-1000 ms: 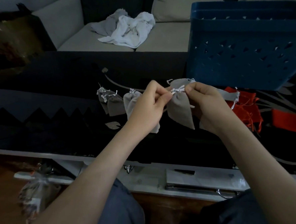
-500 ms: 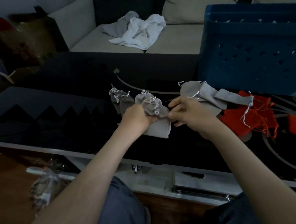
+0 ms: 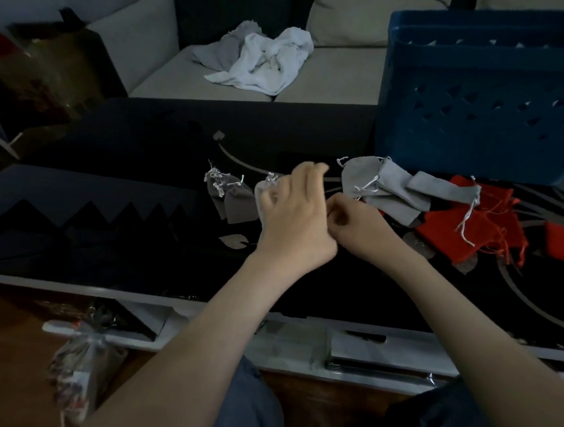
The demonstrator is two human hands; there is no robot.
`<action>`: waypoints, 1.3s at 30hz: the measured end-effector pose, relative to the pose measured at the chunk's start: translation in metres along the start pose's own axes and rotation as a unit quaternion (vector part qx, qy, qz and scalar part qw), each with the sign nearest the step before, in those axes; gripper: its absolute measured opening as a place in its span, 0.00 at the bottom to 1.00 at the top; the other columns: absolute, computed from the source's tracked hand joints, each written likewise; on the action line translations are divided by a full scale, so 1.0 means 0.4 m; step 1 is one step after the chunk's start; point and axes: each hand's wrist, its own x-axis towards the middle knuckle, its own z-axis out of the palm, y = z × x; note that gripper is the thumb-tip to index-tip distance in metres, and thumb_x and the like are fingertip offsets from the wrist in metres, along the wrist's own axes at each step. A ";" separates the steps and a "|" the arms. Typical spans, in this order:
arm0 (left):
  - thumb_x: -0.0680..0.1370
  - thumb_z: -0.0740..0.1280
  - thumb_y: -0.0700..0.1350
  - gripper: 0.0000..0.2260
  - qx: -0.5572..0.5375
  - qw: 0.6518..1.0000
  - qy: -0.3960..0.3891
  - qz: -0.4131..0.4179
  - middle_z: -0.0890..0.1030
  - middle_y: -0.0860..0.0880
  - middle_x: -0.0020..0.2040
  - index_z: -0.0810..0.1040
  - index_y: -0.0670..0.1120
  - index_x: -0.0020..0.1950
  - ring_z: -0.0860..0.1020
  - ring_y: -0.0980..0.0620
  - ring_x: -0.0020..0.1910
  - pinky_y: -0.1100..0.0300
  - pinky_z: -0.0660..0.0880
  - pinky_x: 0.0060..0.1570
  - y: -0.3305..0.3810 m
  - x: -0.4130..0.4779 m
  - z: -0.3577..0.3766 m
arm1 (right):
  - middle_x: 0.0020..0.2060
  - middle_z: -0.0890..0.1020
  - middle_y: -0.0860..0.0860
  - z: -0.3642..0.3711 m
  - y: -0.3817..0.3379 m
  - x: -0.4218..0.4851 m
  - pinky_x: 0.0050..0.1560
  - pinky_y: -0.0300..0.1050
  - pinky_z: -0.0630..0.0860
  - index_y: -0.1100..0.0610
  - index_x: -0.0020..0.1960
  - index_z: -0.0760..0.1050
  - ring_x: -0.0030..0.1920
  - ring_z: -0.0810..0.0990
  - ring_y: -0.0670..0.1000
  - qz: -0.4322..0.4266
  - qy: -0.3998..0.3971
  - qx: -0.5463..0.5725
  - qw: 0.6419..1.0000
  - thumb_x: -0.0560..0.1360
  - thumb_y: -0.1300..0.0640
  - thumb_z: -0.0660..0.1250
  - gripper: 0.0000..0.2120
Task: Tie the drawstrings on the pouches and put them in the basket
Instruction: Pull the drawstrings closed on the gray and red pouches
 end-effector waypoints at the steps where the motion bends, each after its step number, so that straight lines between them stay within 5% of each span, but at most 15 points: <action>1: 0.69 0.66 0.40 0.34 -0.010 1.000 0.004 0.011 0.61 0.48 0.70 0.57 0.46 0.73 0.62 0.47 0.68 0.50 0.55 0.66 0.016 0.002 -0.001 | 0.40 0.78 0.50 -0.007 0.007 0.002 0.36 0.27 0.67 0.57 0.52 0.73 0.39 0.74 0.45 0.004 0.019 -0.009 1.000 0.74 0.61 0.66 0.07; 7: 0.76 0.61 0.37 0.17 -0.064 0.997 -0.020 0.045 0.72 0.45 0.61 0.69 0.42 0.65 0.70 0.46 0.61 0.56 0.65 0.58 0.064 0.011 0.036 | 0.61 0.72 0.57 -0.040 0.069 -0.001 0.60 0.52 0.66 0.58 0.67 0.66 0.62 0.70 0.58 0.016 0.133 -0.198 0.971 0.75 0.61 0.62 0.21; 12: 0.80 0.59 0.43 0.13 -0.023 0.996 -0.083 -0.006 0.73 0.42 0.61 0.68 0.41 0.64 0.74 0.43 0.58 0.54 0.70 0.50 0.065 0.018 0.070 | 0.74 0.57 0.50 -0.046 0.117 -0.011 0.71 0.53 0.52 0.45 0.72 0.63 0.73 0.55 0.54 0.005 0.032 -0.296 0.955 0.77 0.58 0.59 0.24; 21: 0.81 0.58 0.43 0.10 0.037 0.992 -0.121 -0.001 0.73 0.41 0.59 0.70 0.39 0.60 0.71 0.44 0.58 0.57 0.68 0.51 0.032 0.026 0.107 | 0.65 0.72 0.56 -0.070 0.107 -0.014 0.64 0.51 0.63 0.56 0.73 0.58 0.65 0.69 0.56 0.002 0.041 -0.245 0.969 0.79 0.55 0.60 0.25; 25: 0.80 0.58 0.41 0.11 0.050 0.991 -0.125 0.008 0.73 0.41 0.59 0.71 0.39 0.61 0.70 0.43 0.59 0.57 0.66 0.51 0.016 0.038 0.121 | 0.44 0.80 0.58 -0.088 0.087 -0.027 0.38 0.48 0.72 0.57 0.70 0.60 0.44 0.80 0.60 0.015 0.087 -0.182 0.979 0.80 0.52 0.57 0.20; 27: 0.80 0.58 0.40 0.12 0.054 0.989 -0.137 0.003 0.73 0.40 0.60 0.71 0.40 0.62 0.69 0.43 0.60 0.57 0.66 0.52 0.016 0.042 0.124 | 0.40 0.79 0.56 -0.097 0.086 -0.033 0.35 0.47 0.70 0.56 0.68 0.62 0.39 0.78 0.57 0.022 0.097 -0.184 0.978 0.81 0.50 0.57 0.19; 30: 0.80 0.58 0.39 0.15 0.039 0.987 -0.153 -0.006 0.74 0.40 0.59 0.68 0.41 0.66 0.70 0.41 0.59 0.54 0.67 0.53 0.024 0.045 0.121 | 0.41 0.78 0.52 -0.108 0.086 -0.038 0.38 0.44 0.71 0.53 0.70 0.64 0.39 0.76 0.51 0.027 0.074 -0.188 0.979 0.79 0.49 0.61 0.21; 33: 0.79 0.57 0.39 0.23 -0.070 0.981 -0.176 -0.053 0.76 0.41 0.57 0.58 0.45 0.74 0.73 0.42 0.57 0.53 0.70 0.50 0.039 0.054 0.107 | 0.51 0.79 0.52 -0.111 0.087 -0.036 0.43 0.42 0.68 0.53 0.71 0.62 0.50 0.77 0.52 0.025 0.041 -0.200 0.979 0.76 0.48 0.65 0.26; 35: 0.79 0.59 0.40 0.27 -0.246 0.934 -0.207 -0.154 0.76 0.46 0.57 0.53 0.48 0.76 0.75 0.48 0.55 0.56 0.73 0.50 0.051 0.062 0.101 | 0.54 0.78 0.53 -0.109 0.090 -0.034 0.44 0.42 0.67 0.53 0.71 0.62 0.52 0.76 0.52 0.022 0.025 -0.203 0.979 0.76 0.48 0.65 0.26; 37: 0.78 0.62 0.37 0.23 -0.445 0.830 -0.184 -0.281 0.77 0.48 0.53 0.61 0.46 0.71 0.77 0.51 0.52 0.57 0.75 0.50 0.059 0.077 0.098 | 0.55 0.78 0.54 -0.108 0.096 -0.035 0.45 0.42 0.68 0.51 0.70 0.62 0.52 0.76 0.52 0.011 0.009 -0.200 0.980 0.77 0.49 0.64 0.24; 39: 0.76 0.64 0.34 0.07 -0.581 0.715 -0.131 -0.367 0.79 0.46 0.43 0.73 0.42 0.53 0.78 0.52 0.42 0.61 0.76 0.43 0.059 0.093 0.097 | 0.57 0.77 0.55 -0.106 0.101 -0.036 0.49 0.45 0.70 0.50 0.71 0.63 0.56 0.76 0.54 0.002 -0.003 -0.199 0.980 0.78 0.50 0.63 0.23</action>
